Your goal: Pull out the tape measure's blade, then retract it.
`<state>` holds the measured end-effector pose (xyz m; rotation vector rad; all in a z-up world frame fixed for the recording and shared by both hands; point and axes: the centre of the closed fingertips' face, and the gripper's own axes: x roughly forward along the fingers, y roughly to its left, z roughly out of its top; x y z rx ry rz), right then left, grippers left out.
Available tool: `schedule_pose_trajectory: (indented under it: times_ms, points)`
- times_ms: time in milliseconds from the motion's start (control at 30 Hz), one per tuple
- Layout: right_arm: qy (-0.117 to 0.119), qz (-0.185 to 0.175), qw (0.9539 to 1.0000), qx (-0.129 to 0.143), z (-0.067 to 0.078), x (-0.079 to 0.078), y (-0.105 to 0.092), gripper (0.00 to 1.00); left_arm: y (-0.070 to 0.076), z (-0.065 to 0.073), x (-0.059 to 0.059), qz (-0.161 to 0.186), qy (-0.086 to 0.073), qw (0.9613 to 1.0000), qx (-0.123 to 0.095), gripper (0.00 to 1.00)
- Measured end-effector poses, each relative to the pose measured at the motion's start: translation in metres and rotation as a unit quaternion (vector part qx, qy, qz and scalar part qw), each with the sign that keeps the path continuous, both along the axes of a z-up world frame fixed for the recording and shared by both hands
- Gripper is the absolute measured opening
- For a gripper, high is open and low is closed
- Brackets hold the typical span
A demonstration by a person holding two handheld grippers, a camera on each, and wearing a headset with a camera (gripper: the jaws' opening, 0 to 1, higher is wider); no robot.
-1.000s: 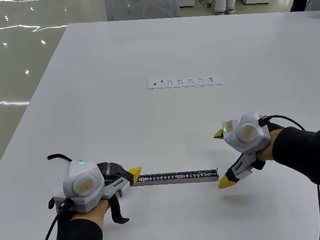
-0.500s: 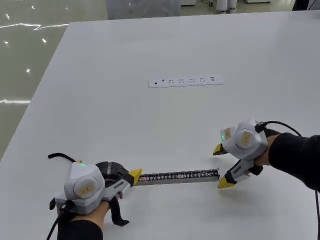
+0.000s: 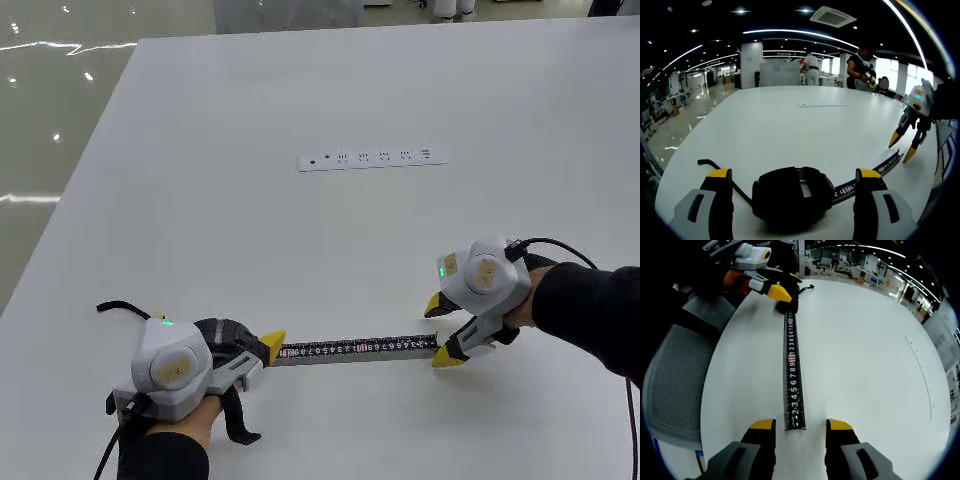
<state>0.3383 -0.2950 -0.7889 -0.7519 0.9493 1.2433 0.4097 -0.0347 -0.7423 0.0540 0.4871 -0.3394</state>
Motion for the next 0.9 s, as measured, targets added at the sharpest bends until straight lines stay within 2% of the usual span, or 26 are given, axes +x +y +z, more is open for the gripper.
schedule_pose_trajectory:
  times_ms: [333,533,633,900]
  points:
    - [0.003,0.012,0.9999,-0.004,-0.0021,-0.0020,-0.0004,0.23,-0.0021,0.0048,0.0020,-0.011,-0.018,0.9998,0.005,0.99]
    - [0.008,0.015,0.9999,-0.004,-0.0029,-0.0036,-0.0002,0.19,-0.0024,0.0036,0.0015,-0.012,-0.018,0.9998,0.005,0.99]
    - [0.010,0.020,0.9997,-0.006,-0.0036,-0.0065,-0.0007,0.16,-0.0018,0.0009,0.0001,-0.010,-0.010,0.9999,0.005,0.99]
    - [0.007,0.024,0.9996,-0.008,-0.0055,-0.0066,-0.0002,0.13,0.0002,0.0004,-0.0003,-0.006,-0.009,0.9999,0.003,0.98]
